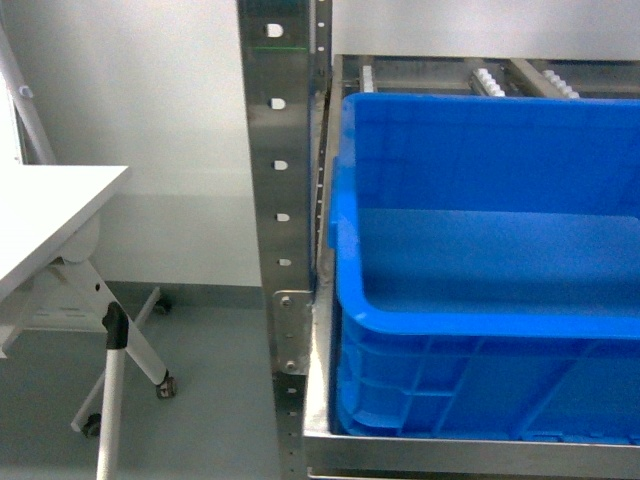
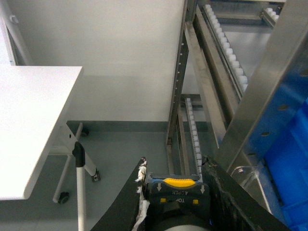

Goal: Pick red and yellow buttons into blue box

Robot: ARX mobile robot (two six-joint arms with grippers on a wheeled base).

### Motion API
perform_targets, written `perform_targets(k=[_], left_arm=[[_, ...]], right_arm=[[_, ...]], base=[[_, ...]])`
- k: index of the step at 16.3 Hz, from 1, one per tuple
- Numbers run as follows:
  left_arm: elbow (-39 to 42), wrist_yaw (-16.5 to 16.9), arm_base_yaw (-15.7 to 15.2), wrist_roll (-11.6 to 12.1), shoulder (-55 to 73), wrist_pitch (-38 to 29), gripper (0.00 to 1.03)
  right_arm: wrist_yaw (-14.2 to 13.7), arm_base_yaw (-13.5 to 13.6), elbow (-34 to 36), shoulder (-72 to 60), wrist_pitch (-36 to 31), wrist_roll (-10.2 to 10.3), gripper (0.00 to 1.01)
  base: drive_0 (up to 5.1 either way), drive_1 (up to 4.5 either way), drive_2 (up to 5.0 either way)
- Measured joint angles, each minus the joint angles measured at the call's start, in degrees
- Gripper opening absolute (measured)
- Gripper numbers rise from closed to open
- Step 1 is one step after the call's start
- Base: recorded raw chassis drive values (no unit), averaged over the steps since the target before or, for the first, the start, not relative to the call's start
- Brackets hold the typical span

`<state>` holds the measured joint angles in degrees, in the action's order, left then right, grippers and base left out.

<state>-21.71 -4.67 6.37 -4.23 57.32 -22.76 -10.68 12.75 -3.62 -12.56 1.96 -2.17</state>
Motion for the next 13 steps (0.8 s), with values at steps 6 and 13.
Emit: perform_targets(k=[6, 13], left_arm=[[0.0, 0.0, 0.0, 0.0, 0.1, 0.1, 0.27], [0.0, 0.0, 0.0, 0.0, 0.2, 0.1, 0.27]], right_arm=[[0.0, 0.0, 0.0, 0.0, 0.1, 0.0, 0.39], [0.0, 0.0, 0.0, 0.0, 0.1, 0.0, 0.39]], base=[[5.1, -2.36, -2.4], [4.9, -3.38, -1.2]])
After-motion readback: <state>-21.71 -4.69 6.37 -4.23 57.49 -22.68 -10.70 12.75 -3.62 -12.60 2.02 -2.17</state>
